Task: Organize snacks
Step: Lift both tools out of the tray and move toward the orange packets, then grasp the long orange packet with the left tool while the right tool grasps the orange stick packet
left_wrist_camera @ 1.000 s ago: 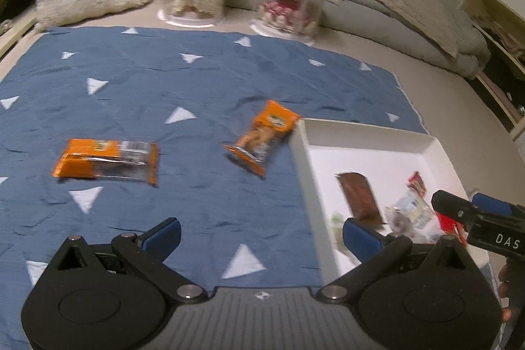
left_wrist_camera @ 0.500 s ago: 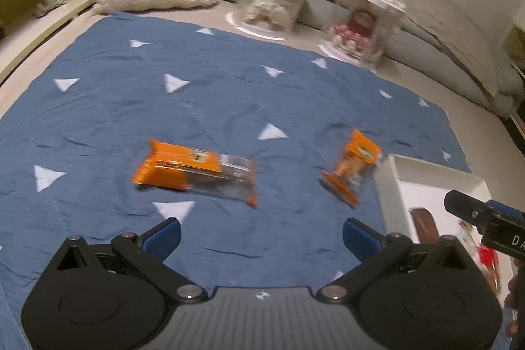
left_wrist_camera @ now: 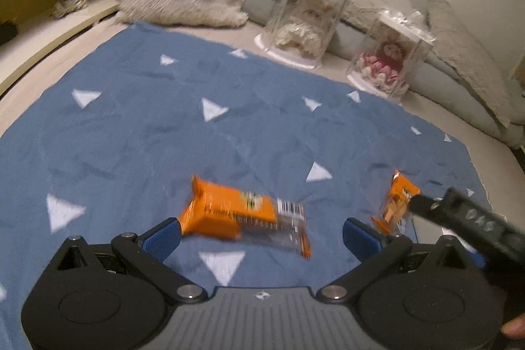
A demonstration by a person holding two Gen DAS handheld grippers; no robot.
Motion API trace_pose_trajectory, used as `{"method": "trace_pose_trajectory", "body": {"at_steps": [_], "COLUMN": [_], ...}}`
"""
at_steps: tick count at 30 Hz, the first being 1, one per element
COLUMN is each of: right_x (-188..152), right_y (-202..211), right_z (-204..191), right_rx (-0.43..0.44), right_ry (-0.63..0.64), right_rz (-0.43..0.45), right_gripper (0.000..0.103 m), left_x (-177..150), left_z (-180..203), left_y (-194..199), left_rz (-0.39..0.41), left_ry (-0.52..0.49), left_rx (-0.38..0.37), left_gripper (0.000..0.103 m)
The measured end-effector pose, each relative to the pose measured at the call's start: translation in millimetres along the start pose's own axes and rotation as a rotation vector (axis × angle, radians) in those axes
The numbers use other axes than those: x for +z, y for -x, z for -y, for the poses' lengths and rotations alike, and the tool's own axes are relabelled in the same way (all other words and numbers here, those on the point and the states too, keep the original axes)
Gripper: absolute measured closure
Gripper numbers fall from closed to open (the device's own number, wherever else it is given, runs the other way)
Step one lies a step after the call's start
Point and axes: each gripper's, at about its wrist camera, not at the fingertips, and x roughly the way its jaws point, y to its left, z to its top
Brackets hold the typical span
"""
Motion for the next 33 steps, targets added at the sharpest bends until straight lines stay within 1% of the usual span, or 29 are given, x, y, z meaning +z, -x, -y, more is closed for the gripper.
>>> {"method": "trace_pose_trajectory", "body": {"at_steps": [3, 4, 6, 8, 11, 13, 14, 16, 17, 20, 23, 28, 29, 30, 33], "right_x": [-12, -17, -27, -31, -32, -34, -36, -38, -41, -41, -37, -34, -33, -31, -26], "right_y": [-14, -19, -29, -35, -43, -47, -50, -52, -53, -54, -58, -66, -68, -69, -72], "right_z": [2, 1, -3, -12, -21, -25, -28, -38, -41, -48, -47, -41, -38, -35, -28], "right_rx": [-0.042, -0.042, -0.047, -0.091, -0.076, -0.054, -0.053, -0.079, -0.093, -0.137, -0.149, -0.226, -0.226, -0.218, -0.184], "right_ry": [-0.077, -0.078, -0.054, 0.012, 0.064, 0.079, 0.090, 0.122, 0.137, 0.165, 0.154, 0.158, 0.149, 0.136, 0.099], "right_rz": [0.039, 0.042, 0.024, 0.032, 0.040, 0.031, 0.021, 0.017, 0.031, 0.058, 0.047, 0.043, 0.037, 0.028, 0.009], "right_gripper": [0.001, 0.001, 0.006, 0.006, 0.006, 0.010, 0.013, 0.015, 0.016, 0.019, 0.020, 0.020, 0.020, 0.025, 0.032], "left_x": [11, 15, 22, 27, 33, 37, 38, 39, 39, 35, 27, 11, 8, 5, 2], "left_z": [-5, -6, -9, -11, -12, -11, -11, -12, -14, -20, -24, -22, -20, -18, -14], "left_y": [-11, -15, -27, -40, -61, -73, -78, -87, -90, -91, -83, -70, -66, -63, -56], "left_rz": [0.030, 0.038, 0.047, 0.047, 0.029, 0.013, 0.001, -0.031, -0.049, -0.086, -0.108, -0.163, -0.172, -0.179, -0.182], "left_ry": [-0.022, -0.024, -0.023, -0.020, -0.023, -0.042, -0.057, -0.084, -0.096, -0.121, -0.141, -0.183, -0.192, -0.203, -0.232], "left_rx": [-0.033, -0.047, -0.074, -0.104, -0.154, -0.173, -0.181, -0.181, -0.178, -0.192, -0.232, -0.295, -0.310, -0.319, -0.319], "left_gripper": [0.000, 0.000, 0.000, 0.000, 0.000, 0.000, 0.000, 0.000, 0.000, 0.000, 0.000, 0.000, 0.000, 0.000, 0.000]}}
